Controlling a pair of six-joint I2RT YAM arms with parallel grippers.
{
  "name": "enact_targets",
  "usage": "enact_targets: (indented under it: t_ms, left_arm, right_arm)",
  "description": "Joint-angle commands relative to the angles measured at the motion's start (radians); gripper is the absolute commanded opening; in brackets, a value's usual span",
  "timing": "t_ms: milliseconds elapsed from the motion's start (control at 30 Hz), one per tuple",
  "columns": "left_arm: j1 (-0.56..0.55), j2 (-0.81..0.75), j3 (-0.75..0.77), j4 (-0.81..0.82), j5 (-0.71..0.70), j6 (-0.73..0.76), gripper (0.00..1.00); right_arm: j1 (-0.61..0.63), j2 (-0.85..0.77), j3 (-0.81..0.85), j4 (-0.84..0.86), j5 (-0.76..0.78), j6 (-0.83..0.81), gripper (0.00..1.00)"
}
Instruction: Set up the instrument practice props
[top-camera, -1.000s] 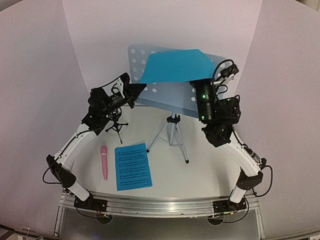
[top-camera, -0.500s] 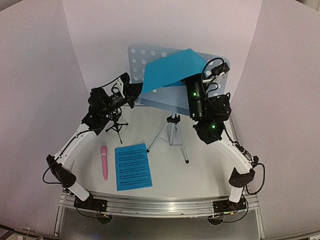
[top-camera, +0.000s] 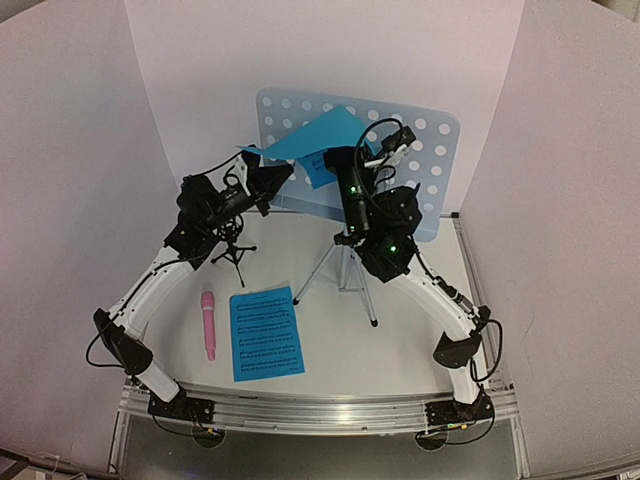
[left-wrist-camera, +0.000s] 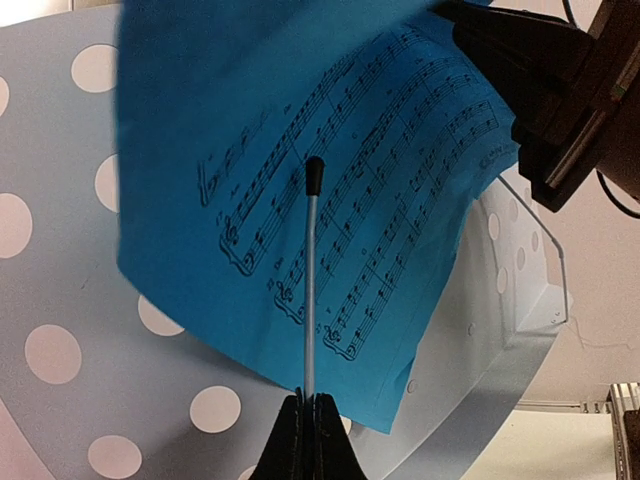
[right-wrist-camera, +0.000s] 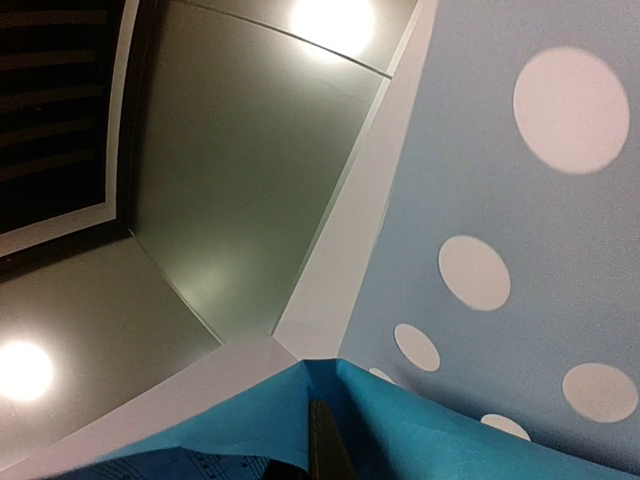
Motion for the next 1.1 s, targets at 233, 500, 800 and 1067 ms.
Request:
enact_targets:
  t_ms: [233, 500, 800, 1067]
  left_arm:
    - [-0.005, 0.001, 0.052, 0.056, -0.007, -0.004, 0.00]
    - [-0.005, -0.004, 0.051, 0.047, -0.013, 0.009, 0.00]
    - [-0.004, 0.002, 0.058, 0.038, -0.011, 0.013, 0.00]
    - [-0.003, 0.003, 0.058, 0.030, -0.003, 0.016, 0.00]
  right_arm:
    - [-0.002, -0.054, -0.065, 0.009, -0.068, 0.153, 0.00]
    - [-0.002, -0.211, -0.340, -0.006, 0.006, 0.169, 0.00]
    - [0.001, -0.321, -0.480, -0.042, 0.045, 0.137, 0.00]
    - [0.005, -0.366, -0.553, -0.101, 0.080, 0.149, 0.00]
